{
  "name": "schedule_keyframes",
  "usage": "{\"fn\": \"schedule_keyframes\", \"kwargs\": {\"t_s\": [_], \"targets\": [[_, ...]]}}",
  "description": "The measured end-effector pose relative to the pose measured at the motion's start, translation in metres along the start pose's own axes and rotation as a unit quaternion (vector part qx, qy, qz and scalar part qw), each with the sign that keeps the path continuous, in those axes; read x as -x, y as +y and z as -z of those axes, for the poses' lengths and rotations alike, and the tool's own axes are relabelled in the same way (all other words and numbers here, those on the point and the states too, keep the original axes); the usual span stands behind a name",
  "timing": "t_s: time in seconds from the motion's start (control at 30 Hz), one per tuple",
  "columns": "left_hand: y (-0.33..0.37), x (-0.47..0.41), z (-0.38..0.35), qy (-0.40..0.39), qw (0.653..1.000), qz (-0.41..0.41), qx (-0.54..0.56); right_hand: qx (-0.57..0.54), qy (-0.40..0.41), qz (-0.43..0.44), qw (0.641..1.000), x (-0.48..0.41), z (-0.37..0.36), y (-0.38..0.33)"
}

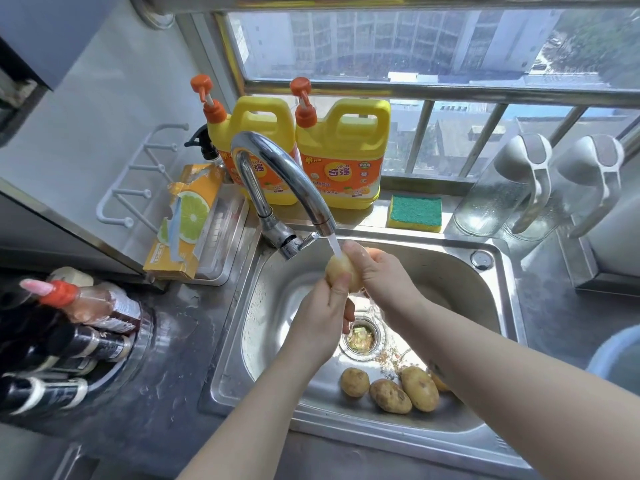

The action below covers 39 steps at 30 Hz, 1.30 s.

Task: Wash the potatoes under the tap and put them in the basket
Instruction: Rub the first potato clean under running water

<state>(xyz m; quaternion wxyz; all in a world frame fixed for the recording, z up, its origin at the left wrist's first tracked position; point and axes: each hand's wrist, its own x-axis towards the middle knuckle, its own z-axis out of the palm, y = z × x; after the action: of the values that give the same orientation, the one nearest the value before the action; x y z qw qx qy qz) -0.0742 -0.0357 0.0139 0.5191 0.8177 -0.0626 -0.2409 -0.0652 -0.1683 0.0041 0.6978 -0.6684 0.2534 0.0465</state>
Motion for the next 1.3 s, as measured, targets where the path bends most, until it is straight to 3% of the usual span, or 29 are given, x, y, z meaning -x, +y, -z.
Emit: {"fn": "schedule_keyframes", "kwargs": {"t_s": [0.13, 0.27, 0.4, 0.53, 0.63, 0.73, 0.83, 0.97, 1.07, 1.3], "targets": [[0.000, -0.002, 0.003, 0.001, 0.995, -0.044, -0.086, -0.010, -0.007, -0.027, 1.000, 0.002, 0.000, -0.005], [0.006, -0.003, 0.001, 0.000, 0.998, -0.040, -0.046, -0.058, -0.056, -0.065, 0.995, 0.007, 0.001, -0.004], [0.008, -0.014, -0.017, 0.074, 0.980, -0.021, 0.184, -0.065, -0.068, 0.002, 0.996, 0.016, -0.002, -0.006], [0.021, -0.020, -0.035, 0.130, 0.902, 0.058, 0.408, -0.062, -0.059, 0.015, 0.996, 0.018, -0.002, -0.004], [0.029, -0.024, -0.040, 0.113, 0.856, 0.105, 0.493, -0.102, -0.059, -0.022, 0.993, 0.020, 0.003, -0.005], [0.027, -0.019, -0.038, 0.062, 0.867, 0.098, 0.484, -0.136, -0.055, -0.056, 0.988, 0.019, 0.008, -0.004], [0.024, -0.010, -0.031, 0.006, 0.885, 0.071, 0.460, -0.207, -0.033, -0.148, 0.967, 0.014, 0.013, -0.004], [0.016, -0.003, -0.012, -0.073, 0.905, 0.062, 0.415, -0.232, -0.095, -0.246, 0.936, 0.008, 0.013, -0.006], [0.015, -0.002, -0.006, -0.064, 0.903, 0.059, 0.421, -0.198, -0.130, -0.257, 0.937, 0.004, 0.010, -0.006], [0.020, -0.012, -0.011, 0.011, 0.846, 0.114, 0.521, -0.107, -0.119, -0.208, 0.965, 0.007, 0.003, -0.007]]}}
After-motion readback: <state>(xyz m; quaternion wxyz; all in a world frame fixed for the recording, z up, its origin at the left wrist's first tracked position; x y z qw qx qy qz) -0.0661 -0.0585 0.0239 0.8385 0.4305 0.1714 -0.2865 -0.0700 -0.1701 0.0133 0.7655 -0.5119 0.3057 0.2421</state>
